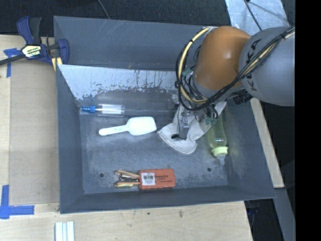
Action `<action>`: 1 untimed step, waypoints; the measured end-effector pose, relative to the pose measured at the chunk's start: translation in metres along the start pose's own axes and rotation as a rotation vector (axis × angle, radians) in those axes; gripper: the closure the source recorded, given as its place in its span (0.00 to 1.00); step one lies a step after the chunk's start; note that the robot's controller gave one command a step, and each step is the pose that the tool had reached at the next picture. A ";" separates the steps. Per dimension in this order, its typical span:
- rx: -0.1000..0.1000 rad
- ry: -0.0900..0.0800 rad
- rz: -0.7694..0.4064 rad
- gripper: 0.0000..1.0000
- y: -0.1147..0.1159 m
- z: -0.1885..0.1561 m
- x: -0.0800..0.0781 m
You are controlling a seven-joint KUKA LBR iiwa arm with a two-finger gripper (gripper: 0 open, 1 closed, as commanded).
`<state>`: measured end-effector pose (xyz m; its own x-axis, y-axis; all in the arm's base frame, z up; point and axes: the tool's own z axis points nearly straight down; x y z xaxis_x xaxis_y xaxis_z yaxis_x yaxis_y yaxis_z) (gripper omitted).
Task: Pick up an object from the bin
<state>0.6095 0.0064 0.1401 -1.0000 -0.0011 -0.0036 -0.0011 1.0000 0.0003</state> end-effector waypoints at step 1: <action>0.001 -0.004 -0.035 0.00 0.005 0.057 -0.014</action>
Offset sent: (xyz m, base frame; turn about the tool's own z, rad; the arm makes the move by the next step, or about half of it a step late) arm 0.0094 -0.0047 -0.0665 0.0798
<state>0.6236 0.0114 0.0830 -0.9993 -0.0357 -0.0079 -0.0357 0.9994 -0.0005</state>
